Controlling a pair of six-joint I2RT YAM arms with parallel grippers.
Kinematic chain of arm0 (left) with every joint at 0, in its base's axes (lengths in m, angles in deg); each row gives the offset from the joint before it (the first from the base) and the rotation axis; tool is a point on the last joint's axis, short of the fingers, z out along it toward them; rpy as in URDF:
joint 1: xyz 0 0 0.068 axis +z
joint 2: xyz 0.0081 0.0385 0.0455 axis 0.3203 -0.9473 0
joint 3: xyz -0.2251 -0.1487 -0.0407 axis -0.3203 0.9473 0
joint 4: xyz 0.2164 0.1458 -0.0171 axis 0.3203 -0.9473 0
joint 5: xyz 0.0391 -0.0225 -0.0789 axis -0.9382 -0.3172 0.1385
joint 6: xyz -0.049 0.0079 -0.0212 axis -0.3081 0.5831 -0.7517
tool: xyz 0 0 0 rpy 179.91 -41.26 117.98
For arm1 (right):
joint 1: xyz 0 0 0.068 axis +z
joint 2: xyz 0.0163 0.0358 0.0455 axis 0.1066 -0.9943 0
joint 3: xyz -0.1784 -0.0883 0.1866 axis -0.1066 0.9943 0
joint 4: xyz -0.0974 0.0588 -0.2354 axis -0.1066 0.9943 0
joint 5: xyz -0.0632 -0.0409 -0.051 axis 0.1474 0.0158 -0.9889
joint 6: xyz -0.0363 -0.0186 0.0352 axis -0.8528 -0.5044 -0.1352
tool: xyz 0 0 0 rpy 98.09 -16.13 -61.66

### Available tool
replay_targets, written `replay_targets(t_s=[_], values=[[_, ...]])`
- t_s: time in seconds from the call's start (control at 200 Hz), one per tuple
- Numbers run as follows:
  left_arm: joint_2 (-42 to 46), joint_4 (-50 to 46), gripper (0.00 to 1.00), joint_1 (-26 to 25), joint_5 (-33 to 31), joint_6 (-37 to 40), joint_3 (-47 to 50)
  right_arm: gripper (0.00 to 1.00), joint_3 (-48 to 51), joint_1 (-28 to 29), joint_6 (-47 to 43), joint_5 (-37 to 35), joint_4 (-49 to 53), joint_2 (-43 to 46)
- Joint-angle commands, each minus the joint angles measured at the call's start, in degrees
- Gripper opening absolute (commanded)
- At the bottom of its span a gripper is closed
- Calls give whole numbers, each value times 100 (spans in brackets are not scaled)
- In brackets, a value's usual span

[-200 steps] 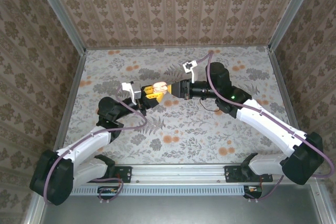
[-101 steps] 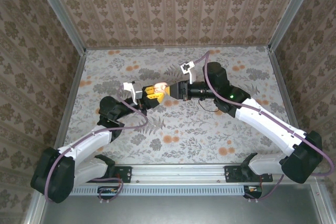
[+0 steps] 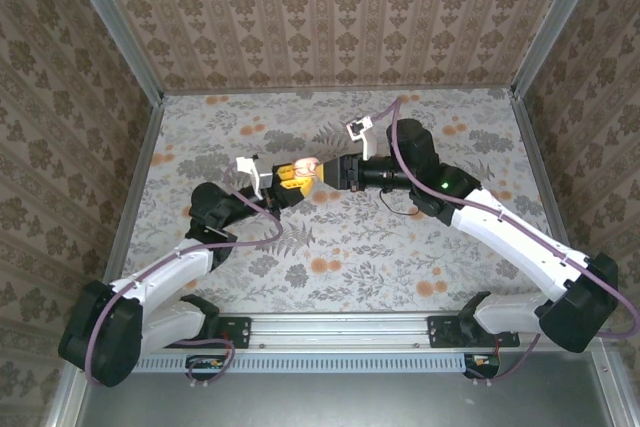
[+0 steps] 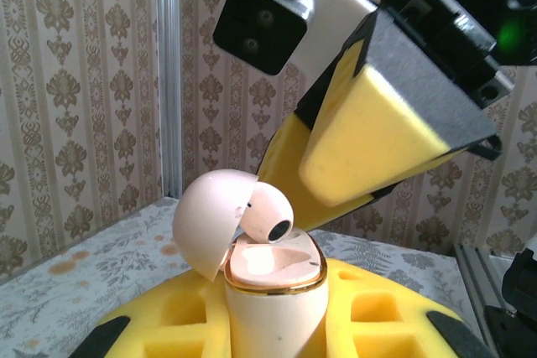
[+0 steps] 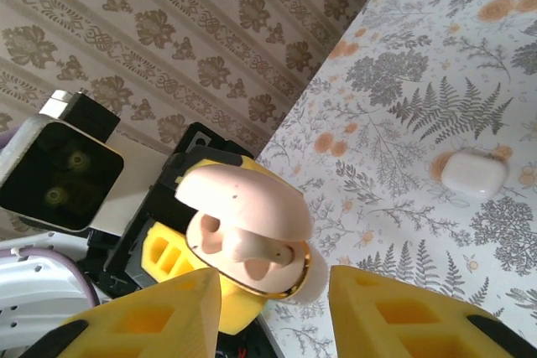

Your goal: Insert wireless bluetooth earbuds into charging case

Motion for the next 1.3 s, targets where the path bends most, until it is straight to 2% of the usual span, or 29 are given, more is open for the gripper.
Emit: replay_targets(t_s=[0.0,0.27,0.91,1.04,1.195,1.295], values=[[94,-296,0,-19,-142,295,-208,41,-309,127,4,-499,431,133],[192,-579,0,-72,-227,519,-233,42,-726,246,32,-852,1009,-244],[210,-737,0,-116,-34,826,-211,46,-1243,329,-11,-845,1462,-954],[236,-770,0,-140,40,1033,-175,41,-1331,329,-64,-855,1587,-1033],[252,-780,0,-151,62,1223,-97,27,-1384,340,-83,-900,1738,-1052],[254,-776,0,-151,54,1351,-31,22,-1444,379,-173,-1057,1922,-1000]])
